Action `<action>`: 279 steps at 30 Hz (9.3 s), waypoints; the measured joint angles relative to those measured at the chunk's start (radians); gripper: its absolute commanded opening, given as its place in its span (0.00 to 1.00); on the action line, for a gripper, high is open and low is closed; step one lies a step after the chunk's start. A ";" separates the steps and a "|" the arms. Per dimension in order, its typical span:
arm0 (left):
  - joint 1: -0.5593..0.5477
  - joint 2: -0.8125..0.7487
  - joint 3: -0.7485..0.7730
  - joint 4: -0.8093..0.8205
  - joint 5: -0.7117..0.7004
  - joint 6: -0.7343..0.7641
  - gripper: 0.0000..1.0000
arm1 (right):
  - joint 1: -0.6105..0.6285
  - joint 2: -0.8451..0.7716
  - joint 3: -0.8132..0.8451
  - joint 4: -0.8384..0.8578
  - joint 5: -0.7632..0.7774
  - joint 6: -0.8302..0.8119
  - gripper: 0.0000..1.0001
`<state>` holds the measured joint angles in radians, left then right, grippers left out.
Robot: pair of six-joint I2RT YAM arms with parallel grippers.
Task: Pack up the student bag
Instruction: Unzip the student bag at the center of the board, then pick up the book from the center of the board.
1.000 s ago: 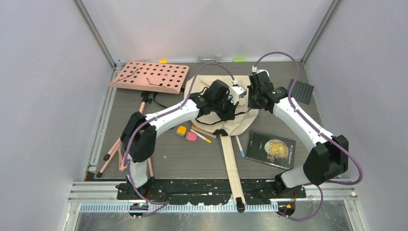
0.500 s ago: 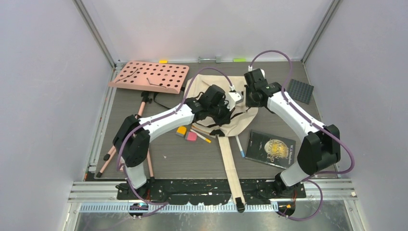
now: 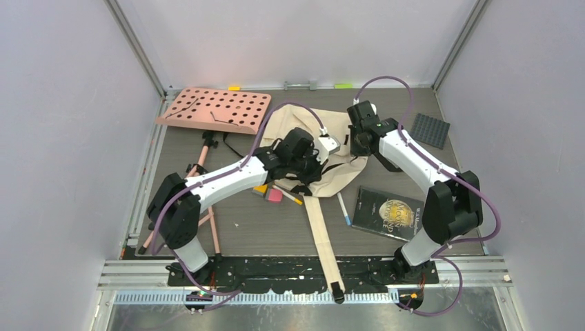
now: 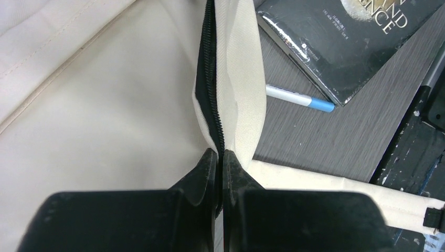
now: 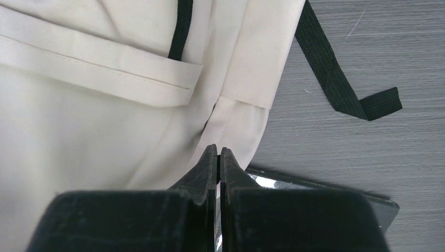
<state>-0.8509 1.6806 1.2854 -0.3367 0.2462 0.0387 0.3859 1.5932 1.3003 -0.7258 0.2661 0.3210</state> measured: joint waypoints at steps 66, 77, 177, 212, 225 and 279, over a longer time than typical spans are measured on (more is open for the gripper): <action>-0.006 0.114 0.118 0.011 0.045 -0.140 0.00 | -0.062 -0.042 -0.133 0.163 -0.205 -0.017 0.01; -0.006 0.063 0.070 0.008 0.038 -0.140 0.25 | -0.061 -0.042 -0.133 0.163 -0.144 -0.020 0.01; -0.019 0.032 0.079 -0.195 -0.119 0.079 0.49 | -0.217 -0.008 0.040 0.072 -0.153 -0.069 0.63; 0.010 0.087 0.449 -0.150 -0.402 0.021 0.00 | -0.217 -0.128 -0.209 0.112 -0.370 0.073 0.64; 0.035 0.177 0.532 -0.154 -0.430 -0.013 0.00 | -0.204 -0.129 -0.234 0.200 -0.470 0.162 0.64; 0.269 0.623 0.948 -0.006 -0.125 -0.211 0.27 | -0.265 0.069 0.113 -0.122 -0.212 0.079 0.62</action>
<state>-0.5823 2.3032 2.2330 -0.3431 0.1215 -0.1722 0.1211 1.6623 1.4132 -0.8482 0.0536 0.4000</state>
